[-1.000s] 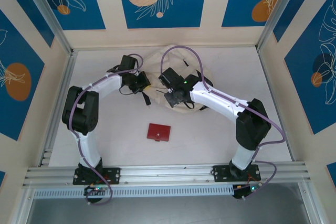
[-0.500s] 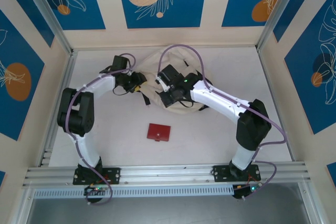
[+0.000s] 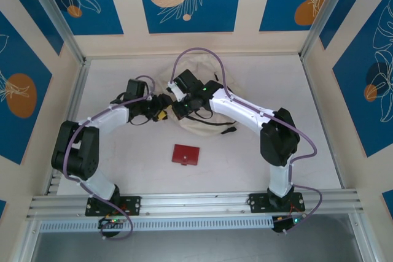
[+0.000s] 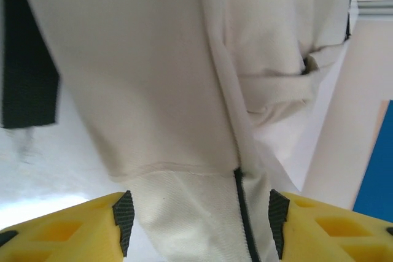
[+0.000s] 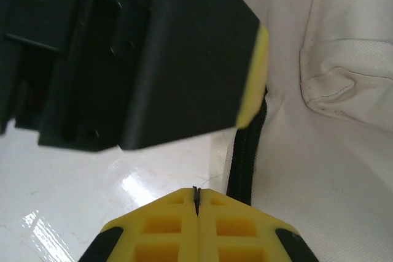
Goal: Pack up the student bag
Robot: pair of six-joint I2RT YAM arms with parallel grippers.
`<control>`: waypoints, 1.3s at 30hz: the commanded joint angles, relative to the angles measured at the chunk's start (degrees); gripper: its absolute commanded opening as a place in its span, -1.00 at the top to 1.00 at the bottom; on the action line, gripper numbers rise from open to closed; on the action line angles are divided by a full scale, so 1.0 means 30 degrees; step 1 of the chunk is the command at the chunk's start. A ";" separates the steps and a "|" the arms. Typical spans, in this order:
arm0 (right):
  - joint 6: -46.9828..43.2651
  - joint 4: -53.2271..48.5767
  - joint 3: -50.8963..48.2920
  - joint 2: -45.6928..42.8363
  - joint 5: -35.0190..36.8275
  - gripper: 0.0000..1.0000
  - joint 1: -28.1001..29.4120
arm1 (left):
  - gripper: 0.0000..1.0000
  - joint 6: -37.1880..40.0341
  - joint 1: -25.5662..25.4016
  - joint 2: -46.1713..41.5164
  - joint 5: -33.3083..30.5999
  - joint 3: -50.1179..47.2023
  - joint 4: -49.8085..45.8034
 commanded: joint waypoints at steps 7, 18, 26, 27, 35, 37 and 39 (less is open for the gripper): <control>0.0416 0.0432 -0.0523 -0.0870 -0.0427 1.00 0.0269 | 0.33 -0.1996 -0.0611 0.0399 0.0762 -0.0460 0.1983; 0.0258 -0.1461 -0.0380 -0.1030 0.1717 1.00 0.0582 | 1.00 -0.1236 -0.0664 0.0391 -0.0232 -0.0755 0.0851; 0.1296 -0.3125 0.0248 -0.1735 0.4886 1.00 0.0837 | 1.00 -0.0487 -0.0649 0.0635 -0.0758 -0.0586 0.0237; 0.1435 -0.3209 0.0246 -0.1764 0.5124 1.00 0.0825 | 1.00 -0.0438 -0.0634 0.0692 -0.0810 -0.0579 0.0201; 0.2730 -0.4419 0.0477 -0.1620 0.7172 1.00 0.0954 | 1.00 0.0185 -0.0502 0.0977 -0.1142 -0.0374 -0.0273; 0.2861 -0.4509 0.0513 -0.1732 0.7401 1.00 0.0990 | 1.00 0.0306 -0.0467 0.0975 -0.1173 -0.0374 -0.0348; 0.2994 -0.4553 0.0496 -0.1825 0.7506 1.00 0.0986 | 1.00 0.0400 -0.0378 0.0891 -0.1282 -0.0374 -0.0458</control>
